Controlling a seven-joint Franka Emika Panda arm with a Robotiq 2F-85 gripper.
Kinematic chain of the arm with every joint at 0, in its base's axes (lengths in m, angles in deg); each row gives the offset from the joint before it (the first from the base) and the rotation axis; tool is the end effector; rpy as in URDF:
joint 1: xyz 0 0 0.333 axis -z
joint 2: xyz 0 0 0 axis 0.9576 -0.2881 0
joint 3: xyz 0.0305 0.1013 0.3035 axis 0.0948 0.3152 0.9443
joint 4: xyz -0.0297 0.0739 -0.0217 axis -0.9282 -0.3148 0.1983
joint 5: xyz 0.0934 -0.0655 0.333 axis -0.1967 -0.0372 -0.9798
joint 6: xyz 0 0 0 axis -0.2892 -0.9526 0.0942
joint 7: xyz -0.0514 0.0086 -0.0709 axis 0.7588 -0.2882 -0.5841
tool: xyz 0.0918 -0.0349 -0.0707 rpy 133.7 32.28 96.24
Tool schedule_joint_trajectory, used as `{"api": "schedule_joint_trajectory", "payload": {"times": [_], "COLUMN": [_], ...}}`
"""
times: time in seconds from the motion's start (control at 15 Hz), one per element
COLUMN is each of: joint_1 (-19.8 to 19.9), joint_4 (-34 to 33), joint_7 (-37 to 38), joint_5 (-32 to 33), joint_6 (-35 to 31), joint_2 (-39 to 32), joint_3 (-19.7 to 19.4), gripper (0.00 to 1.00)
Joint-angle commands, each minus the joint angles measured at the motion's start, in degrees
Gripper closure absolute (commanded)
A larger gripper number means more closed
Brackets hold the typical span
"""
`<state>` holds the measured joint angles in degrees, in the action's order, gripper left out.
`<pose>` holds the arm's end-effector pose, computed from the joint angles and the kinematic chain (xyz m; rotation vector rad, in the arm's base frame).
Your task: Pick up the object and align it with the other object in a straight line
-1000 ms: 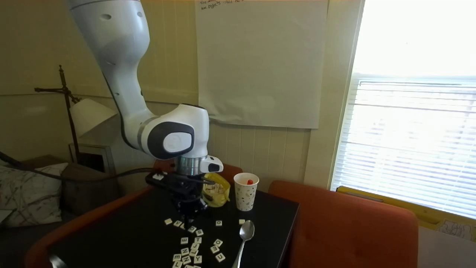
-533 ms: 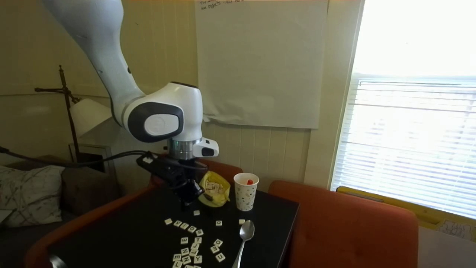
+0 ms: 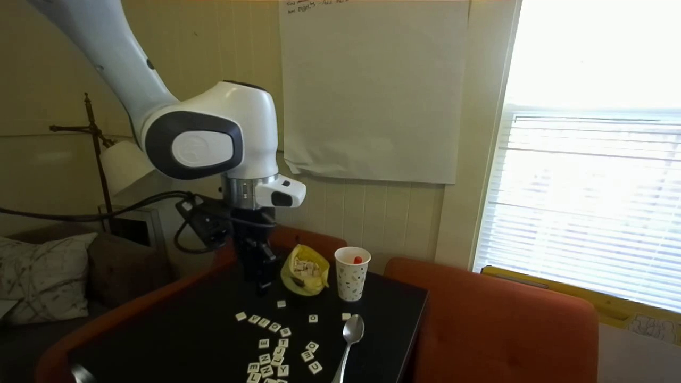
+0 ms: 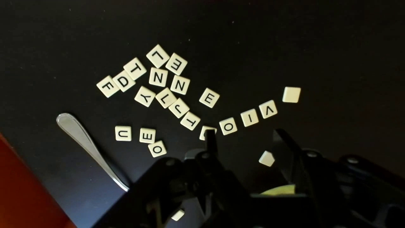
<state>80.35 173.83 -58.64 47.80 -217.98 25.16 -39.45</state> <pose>0.3764 -0.0655 0.2866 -3.0743 0.3207 -0.0879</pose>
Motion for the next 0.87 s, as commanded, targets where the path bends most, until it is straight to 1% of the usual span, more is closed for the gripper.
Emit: {"api": "schedule_joint_trajectory", "payload": {"times": [0.0,0.13,0.2,0.33,0.47,0.53,0.8], "joint_1": [-0.91,-0.66,-0.57,-0.55,-0.63,-0.62,-0.6], "joint_4": [0.74,0.89,0.65,1.12,0.99,0.36,0.46], "joint_7": [4.14,6.43,7.5,9.54,9.36,8.29,8.48], "joint_5": [-1.08,-0.5,-0.36,-0.32,-0.08,0.3,0.29], "joint_6": [4.86,6.3,6.84,7.48,9.93,7.22,8.54], "joint_2": [6.13,8.35,9.17,10.87,11.84,9.27,10.31], "joint_3": [-1.14,-1.1,-1.04,-0.79,-0.95,-1.14,-1.12], "gripper": [0.18,0.05,0.01,0.0,0.0,0.0,0.0]}}
